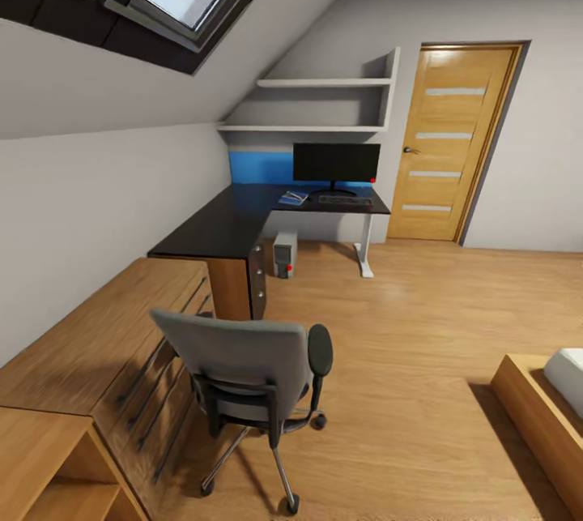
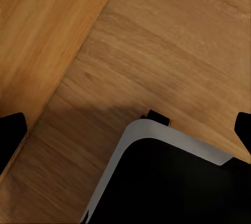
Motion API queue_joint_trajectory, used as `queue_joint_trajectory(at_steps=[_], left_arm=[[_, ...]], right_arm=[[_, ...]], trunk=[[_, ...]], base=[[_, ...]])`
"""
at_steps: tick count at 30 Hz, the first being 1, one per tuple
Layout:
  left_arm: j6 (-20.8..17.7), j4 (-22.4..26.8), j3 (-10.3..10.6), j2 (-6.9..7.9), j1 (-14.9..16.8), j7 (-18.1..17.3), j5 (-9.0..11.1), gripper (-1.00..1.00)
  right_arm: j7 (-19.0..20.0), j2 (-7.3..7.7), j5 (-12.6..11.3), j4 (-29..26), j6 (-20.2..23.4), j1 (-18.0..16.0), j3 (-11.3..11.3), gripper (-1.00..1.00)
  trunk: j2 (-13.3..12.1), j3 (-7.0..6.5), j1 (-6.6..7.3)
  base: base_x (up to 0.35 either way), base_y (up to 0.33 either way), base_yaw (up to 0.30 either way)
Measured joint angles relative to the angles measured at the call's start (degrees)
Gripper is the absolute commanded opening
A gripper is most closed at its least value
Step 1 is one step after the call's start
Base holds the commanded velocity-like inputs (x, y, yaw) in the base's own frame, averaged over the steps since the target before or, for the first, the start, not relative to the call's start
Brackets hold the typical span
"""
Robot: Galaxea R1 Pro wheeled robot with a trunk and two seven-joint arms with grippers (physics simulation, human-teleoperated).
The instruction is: In the bedroom, organize the workspace by keeping the computer under the desk, ensuring the monitor is on the desk, placing the keyboard on the desk next to the monitor, placing the mouse on the desk next to the keyboard, moving the folder from the swivel chair onto the desk next to the mouse, stacking the notebook on top of the folder with the pen on top of the notebook, and positioning the swivel chair next to the desk.
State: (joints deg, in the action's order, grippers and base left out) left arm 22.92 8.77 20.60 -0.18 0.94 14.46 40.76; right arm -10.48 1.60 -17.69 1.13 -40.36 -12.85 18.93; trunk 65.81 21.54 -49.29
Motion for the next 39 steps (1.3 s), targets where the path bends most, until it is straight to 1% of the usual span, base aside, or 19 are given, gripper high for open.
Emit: queue_joint_trajectory(at_steps=[7,12,20,30,35,37,39], left_arm=[[-0.01,0.00,0.00,0.00,0.00,0.00,0.00,1.00],[-0.01,0.00,0.00,0.00,0.00,-0.01,0.00,1.00],[0.00,0.00,0.00,-0.01,0.00,0.00,0.00,1.00],[0.14,0.03,0.06,-0.05,0.00,-0.03,-0.06,1.00],[0.48,0.24,0.04,-0.01,0.00,0.07,-0.10,1.00],[0.57,0.46,-0.17,0.00,0.00,0.23,0.22,1.00],[0.58,0.49,-0.20,0.00,0.00,0.23,0.27,1.00]], right_arm=[[-0.02,0.00,0.24,0.02,-0.03,0.01,0.07,1.00],[-0.03,0.00,0.32,0.00,-0.06,0.02,0.07,1.00],[-0.02,0.00,0.44,0.04,-0.07,0.01,0.08,1.00],[-0.03,0.07,0.54,0.00,-0.35,0.36,0.12,1.00],[-0.04,0.23,0.56,-0.02,-1.87,0.91,0.13,1.00],[-0.05,0.53,0.56,-0.01,-2.87,1.43,0.14,1.00],[-0.05,0.59,0.56,-0.02,-2.95,1.48,0.16,1.00]], trunk=[[0.00,0.50,0.00],[0.00,0.58,0.00],[0.00,0.61,0.00],[0.00,0.61,0.00],[0.00,0.61,0.00],[0.00,0.61,0.00],[0.79,0.97,-0.43]], base=[[0.000,0.222,-0.015],[0.000,0.094,-0.003],[0.000,0.200,-0.001],[0.000,0.043,0.000],[0.000,0.005,0.000],[0.000,0.000,0.000],[0.000,0.000,0.000]])
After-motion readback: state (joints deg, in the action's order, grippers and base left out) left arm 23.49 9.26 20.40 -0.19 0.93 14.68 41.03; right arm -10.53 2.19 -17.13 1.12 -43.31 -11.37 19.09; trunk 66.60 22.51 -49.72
